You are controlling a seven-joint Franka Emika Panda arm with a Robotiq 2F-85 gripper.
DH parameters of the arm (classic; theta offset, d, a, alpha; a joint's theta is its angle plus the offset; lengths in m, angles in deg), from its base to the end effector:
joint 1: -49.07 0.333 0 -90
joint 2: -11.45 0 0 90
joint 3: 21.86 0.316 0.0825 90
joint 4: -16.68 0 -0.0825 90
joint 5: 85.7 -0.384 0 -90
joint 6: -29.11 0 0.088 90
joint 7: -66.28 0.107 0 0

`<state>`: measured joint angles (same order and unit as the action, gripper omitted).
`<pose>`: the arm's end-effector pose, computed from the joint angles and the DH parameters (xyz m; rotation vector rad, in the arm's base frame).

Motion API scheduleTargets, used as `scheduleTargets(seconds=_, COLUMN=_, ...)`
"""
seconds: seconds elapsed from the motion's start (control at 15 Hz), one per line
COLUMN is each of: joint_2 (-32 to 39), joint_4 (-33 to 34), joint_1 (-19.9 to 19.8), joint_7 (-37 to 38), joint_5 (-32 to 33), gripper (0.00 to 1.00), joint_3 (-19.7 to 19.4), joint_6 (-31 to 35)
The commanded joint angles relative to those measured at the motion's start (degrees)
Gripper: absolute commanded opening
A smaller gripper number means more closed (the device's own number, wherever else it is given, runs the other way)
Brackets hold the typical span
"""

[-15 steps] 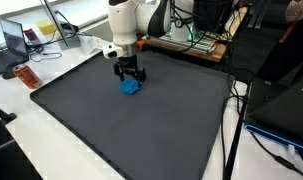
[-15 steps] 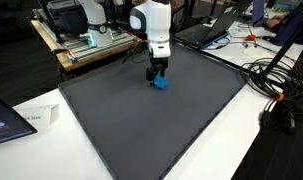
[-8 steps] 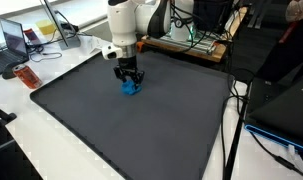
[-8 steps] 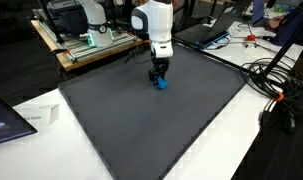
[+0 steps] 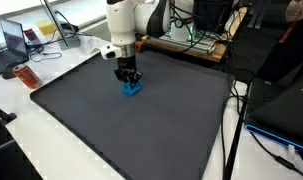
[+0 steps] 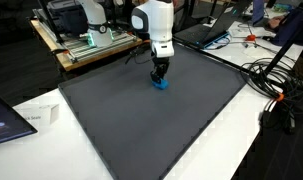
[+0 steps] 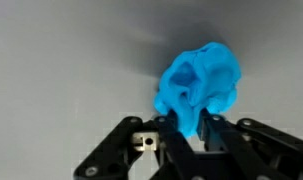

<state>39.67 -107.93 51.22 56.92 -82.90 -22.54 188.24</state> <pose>0.5698 0.0167 0.1718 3.0827 0.3646 0.1676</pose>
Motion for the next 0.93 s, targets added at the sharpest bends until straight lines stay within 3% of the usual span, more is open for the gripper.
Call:
scheduleTargets(seconds=0.0, joint_2=1.1, joint_4=1.0, joint_1=-1.6, joint_7=-1.1, joint_5=1.2, gripper=0.41, joint_3=1.2, joint_6=-1.1)
scheduleTargets(seconds=0.13, joint_2=1.0, joint_4=0.9, joint_1=-1.5, joint_7=-1.0, joint_5=1.3, gripper=0.4, joint_3=1.1, joint_6=-1.1)
scheduleTargets(seconds=0.67, joint_2=-2.1, joint_4=-1.6, joint_1=-1.0, joint_7=0.1, joint_5=1.0, gripper=0.95, joint_3=1.0, joint_6=-1.0)
scheduleTargets(seconds=0.87, joint_2=-4.3, joint_4=-3.0, joint_1=0.5, joint_7=3.0, joint_5=1.8, gripper=1.0, joint_3=-0.6, joint_6=-1.2)
